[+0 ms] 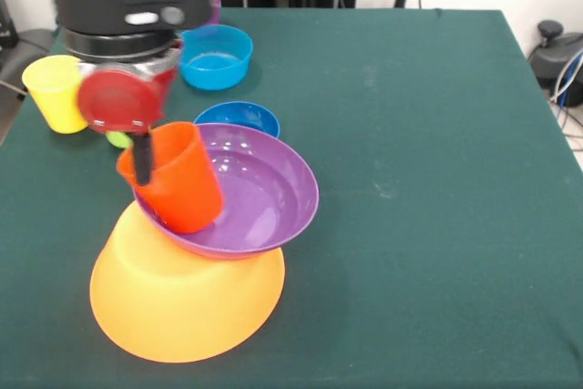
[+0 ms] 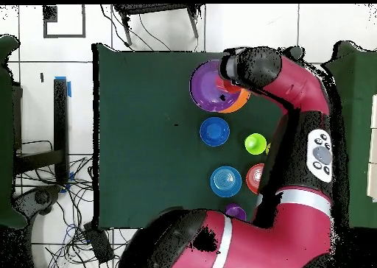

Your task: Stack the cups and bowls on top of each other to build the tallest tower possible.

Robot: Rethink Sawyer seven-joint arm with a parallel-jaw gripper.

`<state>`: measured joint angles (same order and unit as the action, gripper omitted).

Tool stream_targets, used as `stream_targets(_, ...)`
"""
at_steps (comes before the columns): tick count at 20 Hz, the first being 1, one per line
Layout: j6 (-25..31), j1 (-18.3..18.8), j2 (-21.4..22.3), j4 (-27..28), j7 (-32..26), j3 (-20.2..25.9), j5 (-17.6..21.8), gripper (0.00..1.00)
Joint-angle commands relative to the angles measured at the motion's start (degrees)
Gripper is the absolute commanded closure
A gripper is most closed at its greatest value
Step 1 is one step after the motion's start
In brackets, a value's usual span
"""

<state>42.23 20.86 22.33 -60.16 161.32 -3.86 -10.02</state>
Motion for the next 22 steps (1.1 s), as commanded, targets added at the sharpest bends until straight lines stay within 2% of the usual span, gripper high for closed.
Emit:
stream_targets(1,7.02,2.43,1.11,1.10,-11.06,3.42,4.37,1.00)
stream_targets(9,6.28,1.45,-1.68,4.24,-8.30,3.76,4.62,1.00)
stream_targets(22,4.53,-0.64,-1.96,1.80,-3.72,3.78,2.98,1.00)
